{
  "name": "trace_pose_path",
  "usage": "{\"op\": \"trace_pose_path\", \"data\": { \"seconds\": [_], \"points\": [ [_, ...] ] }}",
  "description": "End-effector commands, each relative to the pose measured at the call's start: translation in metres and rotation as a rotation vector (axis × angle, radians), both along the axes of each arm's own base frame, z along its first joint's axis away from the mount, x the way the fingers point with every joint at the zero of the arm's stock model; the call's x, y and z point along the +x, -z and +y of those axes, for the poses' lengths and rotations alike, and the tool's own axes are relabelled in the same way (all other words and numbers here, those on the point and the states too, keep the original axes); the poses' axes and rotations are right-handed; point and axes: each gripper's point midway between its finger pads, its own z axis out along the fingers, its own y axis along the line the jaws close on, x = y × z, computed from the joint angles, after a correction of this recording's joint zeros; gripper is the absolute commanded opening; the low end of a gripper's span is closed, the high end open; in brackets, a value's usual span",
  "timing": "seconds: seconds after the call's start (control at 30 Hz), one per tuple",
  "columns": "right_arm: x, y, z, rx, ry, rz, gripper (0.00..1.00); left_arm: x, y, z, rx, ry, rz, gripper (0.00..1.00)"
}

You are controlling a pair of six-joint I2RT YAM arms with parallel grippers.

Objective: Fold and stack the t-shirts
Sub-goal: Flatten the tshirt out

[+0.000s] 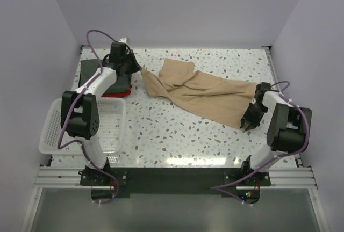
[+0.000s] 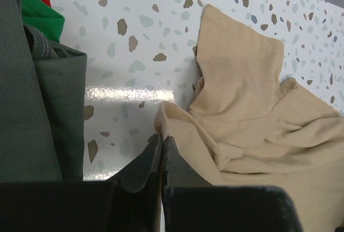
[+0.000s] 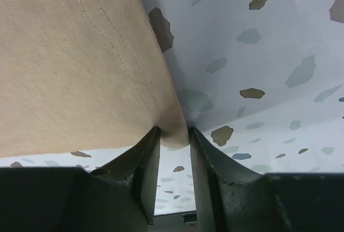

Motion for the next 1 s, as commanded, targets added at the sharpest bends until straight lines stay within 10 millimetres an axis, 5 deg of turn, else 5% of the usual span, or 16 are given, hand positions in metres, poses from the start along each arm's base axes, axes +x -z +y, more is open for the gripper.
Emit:
{"op": "trace_pose_path", "data": {
  "seconds": [0.0, 0.23, 0.4, 0.53, 0.7, 0.93, 0.97],
  "points": [
    [0.004, 0.014, 0.001, 0.001, 0.002, -0.018, 0.31, 0.003, -0.032, 0.004, 0.001, 0.011, -0.083, 0.00],
    [0.002, 0.006, 0.003, 0.004, -0.009, -0.017, 0.10, 0.000, -0.035, 0.003, -0.001, 0.015, -0.081, 0.00],
    [0.013, -0.032, 0.004, 0.021, -0.017, -0.067, 0.00, -0.003, -0.061, -0.002, -0.034, 0.033, -0.122, 0.00],
    [0.034, -0.088, 0.005, 0.023, -0.006, -0.187, 0.00, -0.007, -0.103, -0.008, -0.092, 0.040, -0.188, 0.00],
    [0.064, -0.188, -0.001, -0.021, 0.004, -0.400, 0.00, -0.012, -0.167, -0.016, -0.192, 0.038, -0.286, 0.00],
    [0.085, -0.325, -0.016, -0.147, 0.010, -0.715, 0.00, -0.024, -0.299, -0.022, -0.321, 0.059, -0.529, 0.00],
    [0.085, -0.357, -0.019, -0.182, 0.011, -0.799, 0.00, -0.031, -0.318, -0.021, -0.337, 0.060, -0.564, 0.00]
  ]
}}
